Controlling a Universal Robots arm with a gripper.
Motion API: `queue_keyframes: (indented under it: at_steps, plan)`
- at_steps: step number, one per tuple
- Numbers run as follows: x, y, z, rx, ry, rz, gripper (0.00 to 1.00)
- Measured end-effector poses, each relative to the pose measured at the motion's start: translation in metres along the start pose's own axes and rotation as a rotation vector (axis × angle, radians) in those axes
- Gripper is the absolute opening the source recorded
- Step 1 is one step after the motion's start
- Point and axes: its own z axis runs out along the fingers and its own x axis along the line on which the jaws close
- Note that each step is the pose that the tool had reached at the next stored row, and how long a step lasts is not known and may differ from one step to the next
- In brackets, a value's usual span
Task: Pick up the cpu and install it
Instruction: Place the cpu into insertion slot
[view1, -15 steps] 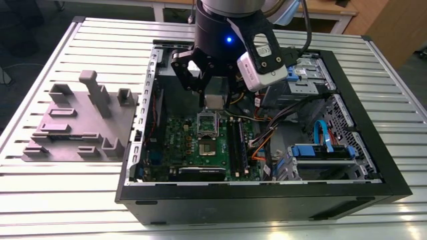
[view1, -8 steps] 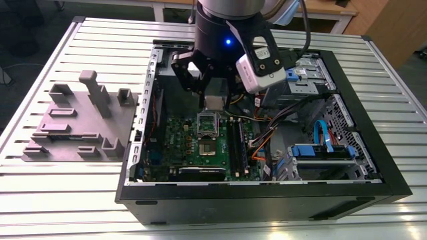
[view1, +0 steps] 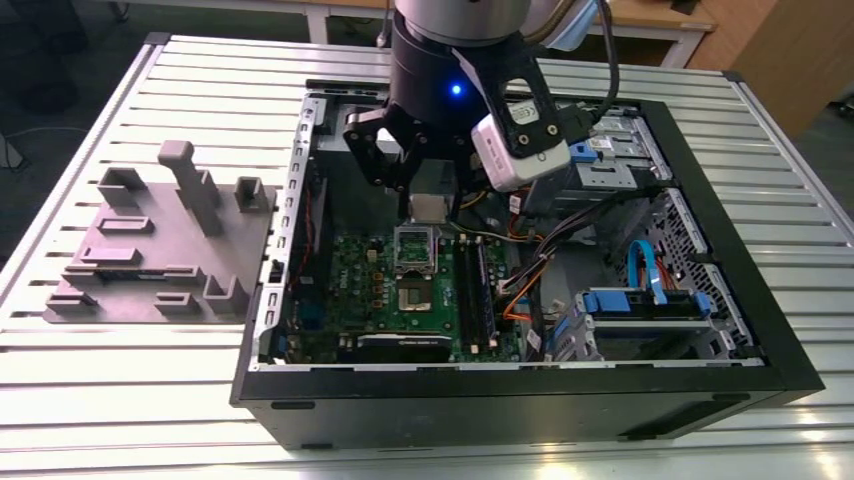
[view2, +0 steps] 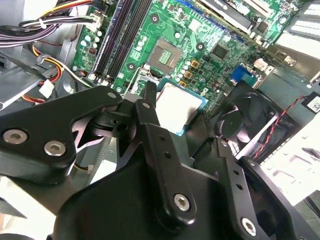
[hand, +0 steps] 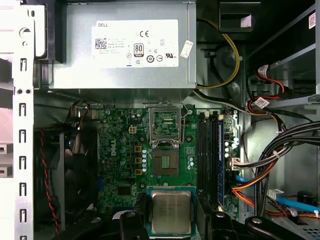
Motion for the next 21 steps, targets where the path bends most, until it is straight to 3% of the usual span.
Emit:
queue_keyframes:
  at_steps: [6,21]
  plan:
    - [0.0,0.0001,0.0014,-0.0006,-0.0002,0.0,0.47]
    - [-0.0003,0.0012,0.0227,0.0001,0.0001,0.0,0.47]
